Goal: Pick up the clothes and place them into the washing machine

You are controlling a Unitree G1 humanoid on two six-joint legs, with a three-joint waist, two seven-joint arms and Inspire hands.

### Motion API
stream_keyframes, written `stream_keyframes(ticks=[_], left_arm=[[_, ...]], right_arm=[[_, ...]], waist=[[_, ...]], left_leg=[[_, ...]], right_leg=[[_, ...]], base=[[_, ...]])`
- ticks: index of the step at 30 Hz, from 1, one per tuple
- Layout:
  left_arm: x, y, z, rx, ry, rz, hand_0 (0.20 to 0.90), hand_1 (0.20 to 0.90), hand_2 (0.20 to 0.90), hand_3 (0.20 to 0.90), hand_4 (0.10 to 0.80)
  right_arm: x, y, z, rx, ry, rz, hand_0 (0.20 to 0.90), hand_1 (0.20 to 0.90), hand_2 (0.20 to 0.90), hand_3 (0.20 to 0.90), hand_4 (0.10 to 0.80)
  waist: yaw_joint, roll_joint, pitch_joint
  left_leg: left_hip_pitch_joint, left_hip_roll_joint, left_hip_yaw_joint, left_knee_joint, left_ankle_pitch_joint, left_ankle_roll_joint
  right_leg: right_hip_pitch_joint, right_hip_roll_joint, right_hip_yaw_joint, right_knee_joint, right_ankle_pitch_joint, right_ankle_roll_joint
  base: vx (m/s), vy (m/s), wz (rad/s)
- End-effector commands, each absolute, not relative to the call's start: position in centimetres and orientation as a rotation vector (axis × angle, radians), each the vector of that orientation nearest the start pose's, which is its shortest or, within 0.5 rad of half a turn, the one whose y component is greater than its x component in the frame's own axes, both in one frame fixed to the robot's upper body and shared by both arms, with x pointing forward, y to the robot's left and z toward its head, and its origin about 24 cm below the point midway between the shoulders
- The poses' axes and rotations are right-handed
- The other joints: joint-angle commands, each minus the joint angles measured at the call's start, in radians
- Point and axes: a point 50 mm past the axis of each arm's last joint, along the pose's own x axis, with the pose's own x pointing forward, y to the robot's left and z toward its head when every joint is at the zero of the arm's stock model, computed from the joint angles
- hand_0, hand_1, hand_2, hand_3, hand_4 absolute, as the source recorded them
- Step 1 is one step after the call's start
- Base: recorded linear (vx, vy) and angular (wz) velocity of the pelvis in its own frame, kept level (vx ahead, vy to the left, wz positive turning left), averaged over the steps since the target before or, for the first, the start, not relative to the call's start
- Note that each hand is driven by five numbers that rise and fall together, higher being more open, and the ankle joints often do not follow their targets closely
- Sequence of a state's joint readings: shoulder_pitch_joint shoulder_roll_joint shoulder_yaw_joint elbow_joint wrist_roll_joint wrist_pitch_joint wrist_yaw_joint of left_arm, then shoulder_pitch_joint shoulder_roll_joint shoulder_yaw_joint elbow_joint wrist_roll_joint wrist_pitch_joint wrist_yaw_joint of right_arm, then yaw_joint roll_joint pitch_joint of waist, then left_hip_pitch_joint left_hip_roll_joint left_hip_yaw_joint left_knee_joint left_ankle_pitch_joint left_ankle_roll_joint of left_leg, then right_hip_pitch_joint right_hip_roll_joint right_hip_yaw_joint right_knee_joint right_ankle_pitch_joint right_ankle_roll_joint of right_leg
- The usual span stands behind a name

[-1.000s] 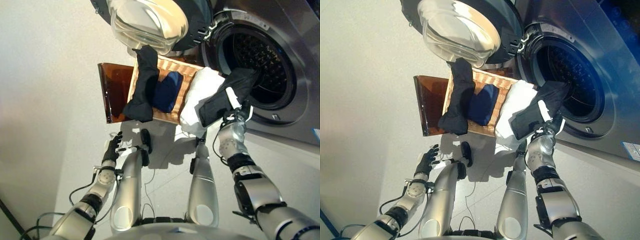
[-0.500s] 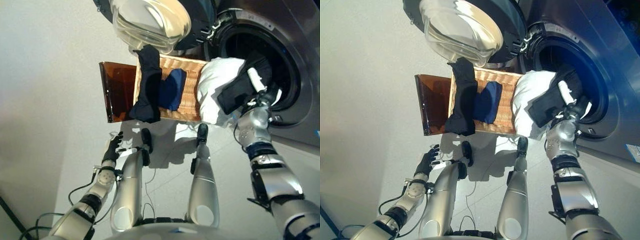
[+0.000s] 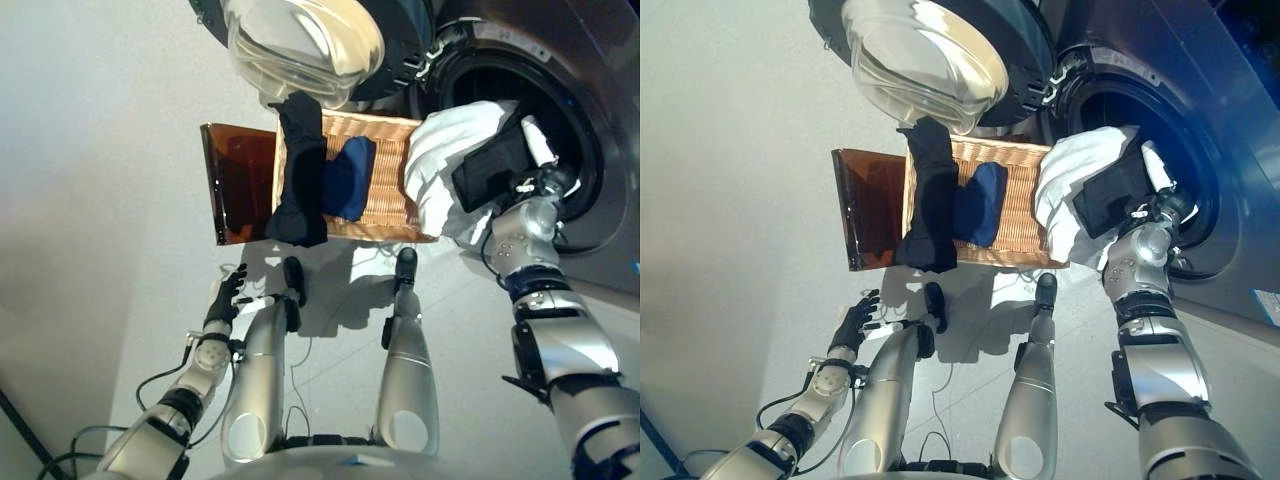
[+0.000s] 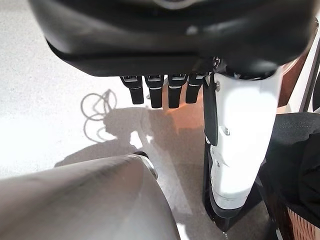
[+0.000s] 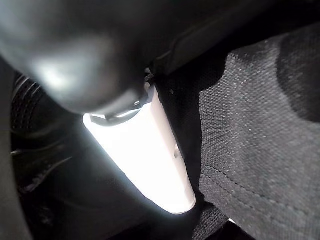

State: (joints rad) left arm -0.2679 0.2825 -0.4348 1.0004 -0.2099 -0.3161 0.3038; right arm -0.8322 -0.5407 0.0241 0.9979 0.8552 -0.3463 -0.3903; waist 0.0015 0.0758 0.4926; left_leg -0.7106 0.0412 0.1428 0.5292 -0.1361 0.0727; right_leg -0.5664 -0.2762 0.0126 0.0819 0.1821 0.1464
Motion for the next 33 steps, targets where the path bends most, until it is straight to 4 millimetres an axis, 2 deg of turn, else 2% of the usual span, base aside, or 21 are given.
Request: stream_keyframes(ticks=[1,6,13,16,22,23,33], left_arm=[[22.2,20.0,-9.2,0.384,0.475,0.069,0.9,0.9,0.9,0.9,0.8],[22.2,19.8,-9.1,0.376,0.47,0.052,0.9,0.9,0.9,0.9,0.8],[22.8,19.1,-8.5,0.349,0.422,0.026,0.9,0.9,0.9,0.9,0.8],[23.3,18.5,-7.8,0.305,0.377,0.012,0.9,0.9,0.9,0.9,0.8],[23.5,17.9,-7.3,0.274,0.346,-0.001,0.9,0.9,0.9,0.9,0.8],[23.6,17.7,-7.2,0.265,0.336,-0.002,0.9,0.9,0.9,0.9,0.8],[24.0,17.2,-6.9,0.246,0.319,0.0,0.9,0.9,0.9,0.9,0.8]], right_arm=[[34.6,-35.5,23.7,0.474,-0.612,-0.775,0.2,0.2,0.2,0.2,0.3],[34.7,-36.0,24.5,0.55,-0.626,-0.792,0.2,0.2,0.2,0.2,0.3],[34.7,-36.0,26.2,0.757,-0.707,-0.801,0.2,0.2,0.2,0.2,0.3],[34.6,-35.9,28.3,0.779,-0.764,-0.789,0.2,0.2,0.2,0.2,0.3],[33.7,-36.1,30.7,0.818,-0.865,-0.788,0.2,0.2,0.2,0.2,0.3],[33.1,-36.6,31.8,0.822,-0.898,-0.799,0.2,0.2,0.2,0.2,0.3],[31.0,-38.1,36.4,0.76,-0.991,-0.833,0.2,0.2,0.2,0.2,0.3]], waist=[[0.024,0.038,-0.097],[0.033,0.054,-0.095],[0.052,0.106,-0.098],[0.069,0.138,-0.094],[0.079,0.166,-0.099],[0.084,0.173,-0.1],[0.091,0.194,-0.102]], left_leg=[[0.064,0.036,-0.06,-0.193,0.1,-0.133],[0.063,0.034,-0.058,-0.193,0.1,-0.133],[0.049,0.018,-0.044,-0.19,0.098,-0.131],[0.016,0.012,-0.034,-0.178,0.095,-0.123],[-0.014,0.016,-0.031,-0.178,0.102,-0.126],[-0.018,0.016,-0.03,-0.187,0.107,-0.13],[-0.051,0.019,-0.024,-0.209,0.128,-0.144]], right_leg=[[0.044,0.012,0.003,0.105,-0.144,0.004],[0.037,0.01,0.009,0.109,-0.147,0.004],[0.007,-0.005,0.034,0.118,-0.152,0.009],[-0.045,-0.013,0.058,0.138,-0.154,0.012],[-0.101,-0.014,0.07,0.178,-0.168,0.008],[-0.116,-0.013,0.073,0.188,-0.173,0.007],[-0.192,-0.001,0.094,0.24,-0.193,0.001]], base=[[0.0,0.0,0.0],[0.0,0.0,0.0],[-0.002,0.006,0.0],[-0.016,0.022,-0.07],[0.009,-0.015,-0.05],[0.034,-0.03,0.02],[0.029,-0.024,0.03]])
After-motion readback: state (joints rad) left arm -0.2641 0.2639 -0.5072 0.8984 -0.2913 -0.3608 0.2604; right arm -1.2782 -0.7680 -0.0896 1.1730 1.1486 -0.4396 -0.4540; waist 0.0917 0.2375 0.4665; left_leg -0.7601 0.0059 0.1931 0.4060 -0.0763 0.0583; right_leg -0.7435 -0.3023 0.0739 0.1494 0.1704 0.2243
